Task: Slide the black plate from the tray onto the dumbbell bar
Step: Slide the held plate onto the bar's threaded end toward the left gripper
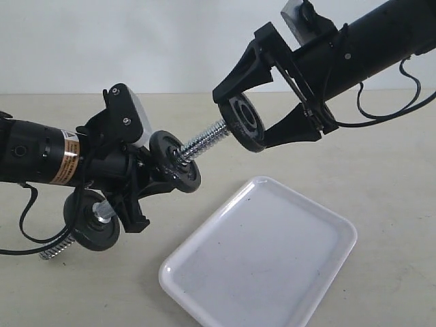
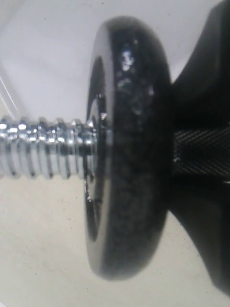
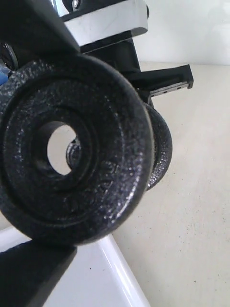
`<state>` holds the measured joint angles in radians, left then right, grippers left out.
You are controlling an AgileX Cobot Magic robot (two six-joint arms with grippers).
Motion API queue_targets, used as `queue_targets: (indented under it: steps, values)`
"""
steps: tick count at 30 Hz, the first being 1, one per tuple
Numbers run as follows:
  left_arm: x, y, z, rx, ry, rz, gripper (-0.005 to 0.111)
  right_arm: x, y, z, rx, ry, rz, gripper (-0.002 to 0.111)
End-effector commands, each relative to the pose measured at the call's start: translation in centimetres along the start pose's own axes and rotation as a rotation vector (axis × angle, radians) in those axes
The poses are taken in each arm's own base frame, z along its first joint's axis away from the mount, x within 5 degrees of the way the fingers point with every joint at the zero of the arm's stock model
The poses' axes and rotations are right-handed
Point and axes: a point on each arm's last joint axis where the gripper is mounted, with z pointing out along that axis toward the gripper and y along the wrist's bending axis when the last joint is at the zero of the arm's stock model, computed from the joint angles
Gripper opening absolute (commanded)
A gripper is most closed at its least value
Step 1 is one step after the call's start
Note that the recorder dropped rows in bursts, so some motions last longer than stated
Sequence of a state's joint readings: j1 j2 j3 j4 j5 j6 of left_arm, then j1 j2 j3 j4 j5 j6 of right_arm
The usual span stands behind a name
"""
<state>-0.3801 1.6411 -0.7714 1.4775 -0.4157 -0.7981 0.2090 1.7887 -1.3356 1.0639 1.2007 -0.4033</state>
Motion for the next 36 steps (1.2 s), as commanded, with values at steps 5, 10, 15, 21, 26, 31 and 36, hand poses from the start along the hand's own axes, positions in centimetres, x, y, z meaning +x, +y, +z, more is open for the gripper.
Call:
queue_targets:
  steps: [5,10,15,21,26,31,36]
  values:
    - [-2.6,-0.2,-1.0,0.048,-0.173,-0.046,0.004,0.0,1.4,-0.7,-0.053,-0.019,-0.012,0.000]
    - [-2.2,-0.5,-1.0,0.059,-0.164,-0.043,0.004,0.0,1.2,-0.7,-0.037,-0.014,-0.017,0.000]
    - [-2.3,-0.6,-1.0,0.068,-0.174,-0.044,0.004,0.0,1.2,-0.7,-0.037,-0.014,-0.017,0.000]
    - [-2.5,-0.8,-1.1,0.090,-0.201,-0.019,0.004,0.1,1.1,-0.7,-0.021,-0.007,-0.008,0.000]
    - [-3.2,-0.9,-1.7,0.087,-0.247,0.003,0.004,0.1,1.1,-0.7,-0.021,-0.007,-0.001,0.000]
    - [-3.6,-0.8,-2.1,0.072,-0.266,0.003,0.004,0.1,1.1,-0.7,-0.021,-0.006,0.002,0.000]
    - [-3.6,-0.6,-2.1,0.058,-0.262,-0.007,0.004,0.4,1.5,-0.1,-0.020,0.015,-0.010,0.000]
